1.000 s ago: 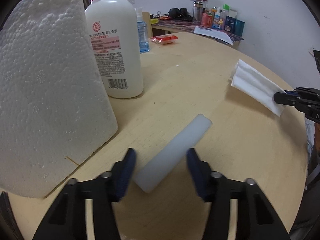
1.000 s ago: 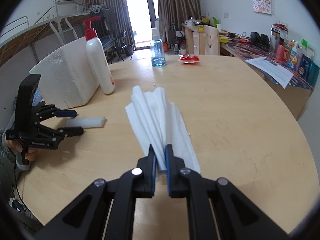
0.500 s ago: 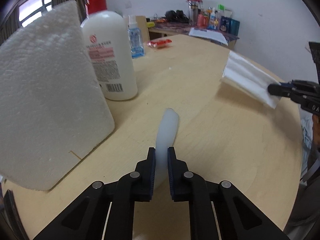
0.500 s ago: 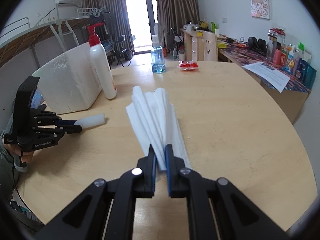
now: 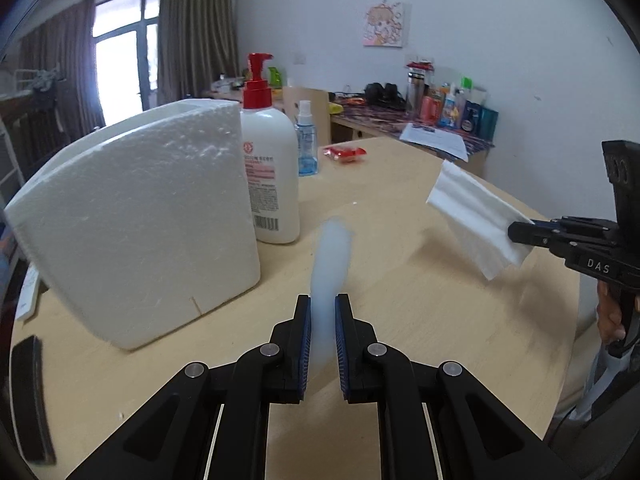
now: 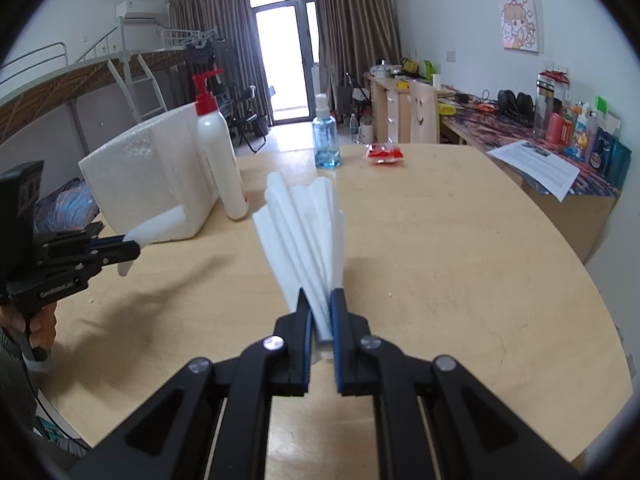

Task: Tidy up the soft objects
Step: 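Close the left tool on the white foam stick while the right tool holds the towel, then carry the foam stick and paper towel over the white foam box with both tools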

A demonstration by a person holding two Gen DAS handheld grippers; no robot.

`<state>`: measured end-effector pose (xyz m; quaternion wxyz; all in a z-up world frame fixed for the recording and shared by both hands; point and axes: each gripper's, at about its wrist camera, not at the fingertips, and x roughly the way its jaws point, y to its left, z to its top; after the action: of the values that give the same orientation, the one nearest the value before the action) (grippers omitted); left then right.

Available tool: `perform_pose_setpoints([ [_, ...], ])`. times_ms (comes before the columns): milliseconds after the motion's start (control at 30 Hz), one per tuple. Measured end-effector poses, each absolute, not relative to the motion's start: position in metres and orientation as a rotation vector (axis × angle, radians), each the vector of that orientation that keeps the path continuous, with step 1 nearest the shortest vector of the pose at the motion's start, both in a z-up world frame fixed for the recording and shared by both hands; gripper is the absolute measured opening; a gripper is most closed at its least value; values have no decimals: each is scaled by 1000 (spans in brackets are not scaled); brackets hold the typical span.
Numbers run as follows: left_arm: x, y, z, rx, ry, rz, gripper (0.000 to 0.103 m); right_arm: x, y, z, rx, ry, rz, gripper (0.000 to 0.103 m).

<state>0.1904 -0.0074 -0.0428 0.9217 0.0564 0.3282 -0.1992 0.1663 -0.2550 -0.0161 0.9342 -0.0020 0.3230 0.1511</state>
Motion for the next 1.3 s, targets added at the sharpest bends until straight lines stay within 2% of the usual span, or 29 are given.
perform_pose_setpoints([
  [767, 119, 27, 26, -18, 445, -159, 12, 148, -209, 38, -49, 455, 435, 11],
  [1300, 76, 67, 45, -16, 332, 23, 13, 132, -159, 60, -92, 351, 601, 11],
])
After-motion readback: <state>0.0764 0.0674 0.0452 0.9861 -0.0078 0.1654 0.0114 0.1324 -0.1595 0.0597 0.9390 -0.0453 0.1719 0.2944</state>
